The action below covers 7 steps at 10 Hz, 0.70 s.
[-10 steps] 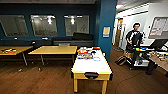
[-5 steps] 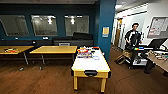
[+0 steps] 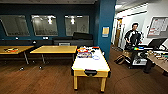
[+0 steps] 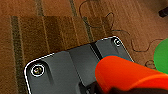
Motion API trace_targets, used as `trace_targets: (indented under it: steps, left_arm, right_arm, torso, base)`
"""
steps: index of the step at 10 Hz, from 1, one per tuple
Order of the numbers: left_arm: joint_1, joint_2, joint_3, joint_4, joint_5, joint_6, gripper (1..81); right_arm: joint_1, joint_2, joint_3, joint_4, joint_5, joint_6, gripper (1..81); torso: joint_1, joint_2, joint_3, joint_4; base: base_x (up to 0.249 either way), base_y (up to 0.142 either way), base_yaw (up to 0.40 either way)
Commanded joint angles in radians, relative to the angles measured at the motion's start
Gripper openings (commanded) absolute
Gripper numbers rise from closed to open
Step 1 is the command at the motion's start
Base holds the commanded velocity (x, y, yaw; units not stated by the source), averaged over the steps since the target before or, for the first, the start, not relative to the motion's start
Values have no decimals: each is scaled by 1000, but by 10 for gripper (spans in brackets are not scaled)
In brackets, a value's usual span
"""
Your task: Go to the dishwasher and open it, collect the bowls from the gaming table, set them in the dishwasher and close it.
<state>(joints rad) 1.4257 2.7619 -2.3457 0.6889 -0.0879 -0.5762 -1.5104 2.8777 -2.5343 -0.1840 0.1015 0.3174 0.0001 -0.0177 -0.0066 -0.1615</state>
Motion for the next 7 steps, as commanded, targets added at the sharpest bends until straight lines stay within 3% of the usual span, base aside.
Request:
trace_targets:
  steps: [1,4,6,7]
  left_arm:
    - [-63,-14,8,6,22,2,10]
    - [-43,-7,-24,-5,20,-7,10]
    - [-24,28,-118,-58,11,-8,10]
    - [-17,53,-173,-63,-22,-10,10]
  right_arm:
    - [51,-7,5,-18,-48,-5,10]
    - [52,1,2,-18,-48,-5,10]
    - [51,2,2,-17,-48,-5,10]
    - [51,4,-1,-14,-48,-5,10]
  torso:
    - [0,0,0,0]
    - [0,0,0,0]
    - [0,0,0,0]
    - [0,0,0,0]
  base:
    - [0,0,0]
    - [0,0,0]
    - [0,0,0]
    - [0,0,0]
